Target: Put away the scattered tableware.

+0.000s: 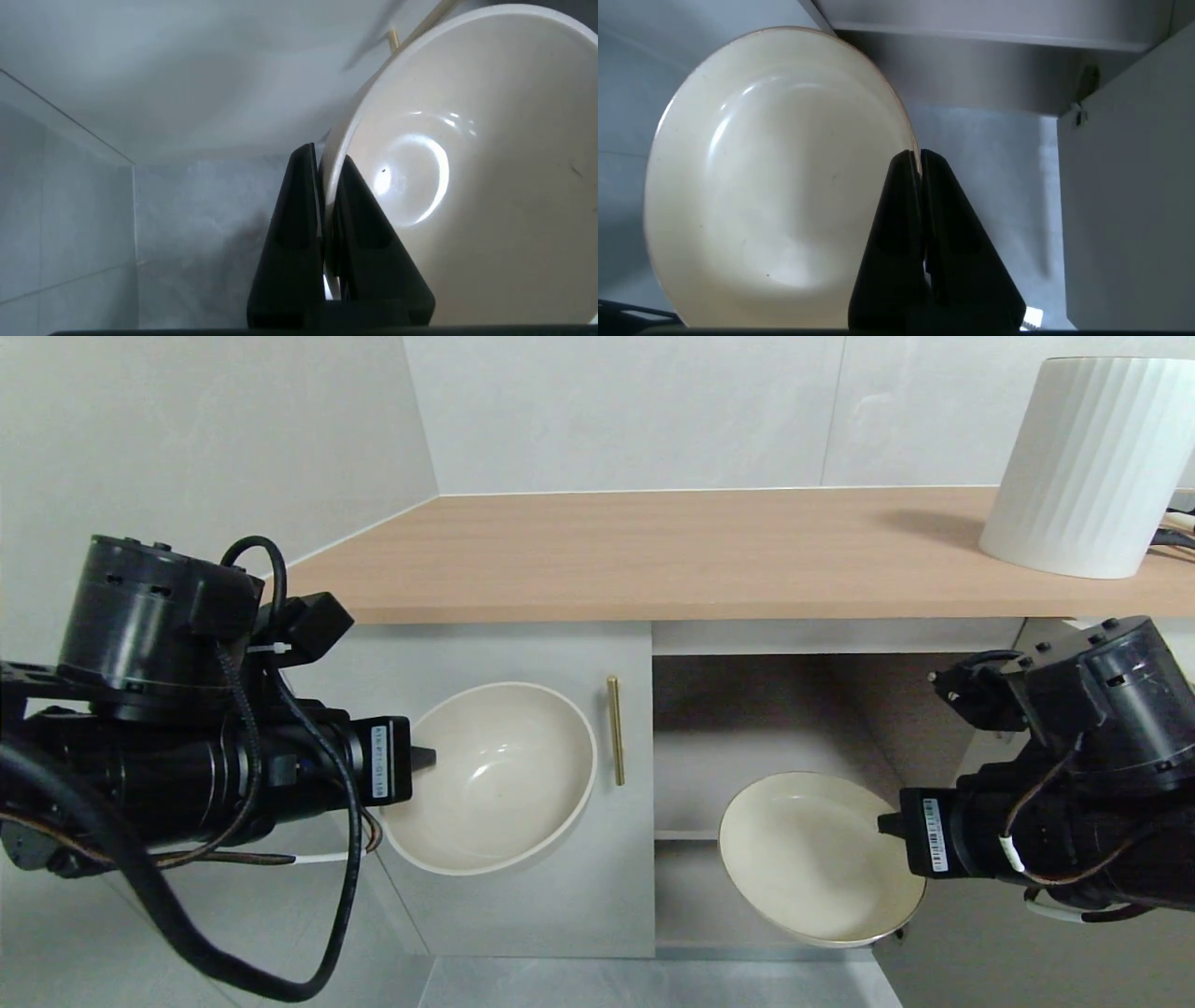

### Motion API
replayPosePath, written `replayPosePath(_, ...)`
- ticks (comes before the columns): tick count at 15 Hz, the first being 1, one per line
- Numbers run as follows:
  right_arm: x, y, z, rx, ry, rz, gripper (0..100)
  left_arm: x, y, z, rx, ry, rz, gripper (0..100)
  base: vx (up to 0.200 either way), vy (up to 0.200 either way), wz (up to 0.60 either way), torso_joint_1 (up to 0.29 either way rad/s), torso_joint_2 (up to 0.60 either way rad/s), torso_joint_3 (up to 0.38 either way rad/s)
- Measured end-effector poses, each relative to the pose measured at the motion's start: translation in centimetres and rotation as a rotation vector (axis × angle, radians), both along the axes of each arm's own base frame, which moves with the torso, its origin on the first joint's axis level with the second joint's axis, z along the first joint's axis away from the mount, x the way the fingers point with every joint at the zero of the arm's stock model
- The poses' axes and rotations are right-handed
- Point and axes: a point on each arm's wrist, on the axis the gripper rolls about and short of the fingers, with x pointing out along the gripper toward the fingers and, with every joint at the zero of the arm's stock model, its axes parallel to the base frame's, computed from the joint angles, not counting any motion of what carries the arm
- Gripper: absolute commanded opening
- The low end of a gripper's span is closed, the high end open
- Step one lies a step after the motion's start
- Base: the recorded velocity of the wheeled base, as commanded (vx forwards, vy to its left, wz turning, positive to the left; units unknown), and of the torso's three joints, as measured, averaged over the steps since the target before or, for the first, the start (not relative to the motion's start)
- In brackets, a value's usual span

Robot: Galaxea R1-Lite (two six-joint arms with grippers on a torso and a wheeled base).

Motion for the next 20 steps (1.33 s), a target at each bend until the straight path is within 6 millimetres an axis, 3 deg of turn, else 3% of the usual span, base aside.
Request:
replayPosePath(3,0.6,0.3,-0.9,-0.017,0.031,0.001,0,0.0,0.0,0.0,0.0,0.001,-0.001,0,0.0,0.0,0.0,0.0,0.0,0.0)
replayPosePath(5,2.2,0.8,-2.3,-0.033,0.072,-0.015,0,0.0,0.0,-0.2,0.006,0.007,-0.005,0,0.0,0.0,0.0,0.0,0.0,0.0)
replayPosePath(10,10.2,2.2,-7.7,-0.007,0.073,-0.101,0,1.1,-0.7,-1.0,0.007,-0.002,-0.018,0,0.0,0.0,0.0,0.0,0.0,0.0)
replayPosePath(15,19.7,2.7,-12.9,-0.027,0.033,-0.234,0,2.9,-3.1,-2.9,0.044,0.003,-0.084,0,0.0,0.0,0.0,0.0,0.0,0.0)
replayPosePath(17,22.1,1.7,-15.1,-0.062,0.031,-0.311,0,3.2,-3.4,-3.5,0.052,0.018,-0.087,0,0.0,0.0,0.0,0.0,0.0,0.0)
replayPosePath(20,23.9,0.6,-18.0,-0.127,0.031,-0.401,0,3.6,-3.6,-4.2,0.064,0.04,-0.089,0,0.0,0.0,0.0,0.0,0.0,0.0)
